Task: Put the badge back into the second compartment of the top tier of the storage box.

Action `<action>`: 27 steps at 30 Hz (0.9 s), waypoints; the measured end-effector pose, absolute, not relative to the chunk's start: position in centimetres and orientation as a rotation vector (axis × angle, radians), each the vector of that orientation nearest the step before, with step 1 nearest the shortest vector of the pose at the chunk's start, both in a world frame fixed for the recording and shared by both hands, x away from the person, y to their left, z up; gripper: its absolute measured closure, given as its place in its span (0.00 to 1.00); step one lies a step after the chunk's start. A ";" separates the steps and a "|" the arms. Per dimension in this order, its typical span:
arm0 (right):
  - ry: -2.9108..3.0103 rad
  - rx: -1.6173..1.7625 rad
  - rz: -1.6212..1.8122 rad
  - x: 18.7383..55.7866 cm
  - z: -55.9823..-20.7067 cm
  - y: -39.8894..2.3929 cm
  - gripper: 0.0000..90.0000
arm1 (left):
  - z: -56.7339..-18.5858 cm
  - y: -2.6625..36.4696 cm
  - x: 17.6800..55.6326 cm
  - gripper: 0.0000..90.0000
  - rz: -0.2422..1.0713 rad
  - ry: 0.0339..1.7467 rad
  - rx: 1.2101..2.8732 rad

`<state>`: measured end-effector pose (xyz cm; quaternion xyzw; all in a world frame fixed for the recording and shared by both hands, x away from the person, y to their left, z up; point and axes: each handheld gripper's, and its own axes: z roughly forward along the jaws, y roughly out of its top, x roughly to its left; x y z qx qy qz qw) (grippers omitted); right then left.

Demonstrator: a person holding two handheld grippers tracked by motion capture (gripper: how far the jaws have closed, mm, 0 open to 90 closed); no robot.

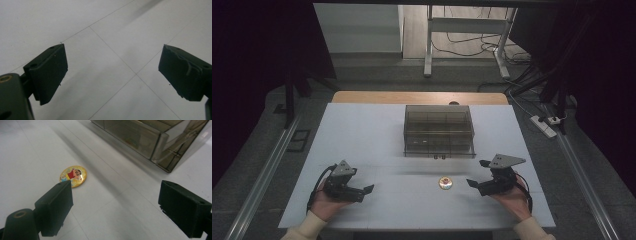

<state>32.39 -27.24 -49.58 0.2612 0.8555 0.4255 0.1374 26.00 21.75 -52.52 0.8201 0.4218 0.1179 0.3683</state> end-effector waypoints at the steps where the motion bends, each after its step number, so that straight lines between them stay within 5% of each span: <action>1: 2.483 0.749 1.225 32.4 -49.6 -27.1 0.13 | -52.5 21.8 26.0 0.10 0.303 1.084 2.105; 27: 2.591 0.675 1.192 32.4 -50.0 -23.4 0.14 | -52.5 21.7 26.0 0.10 0.298 1.079 2.109</action>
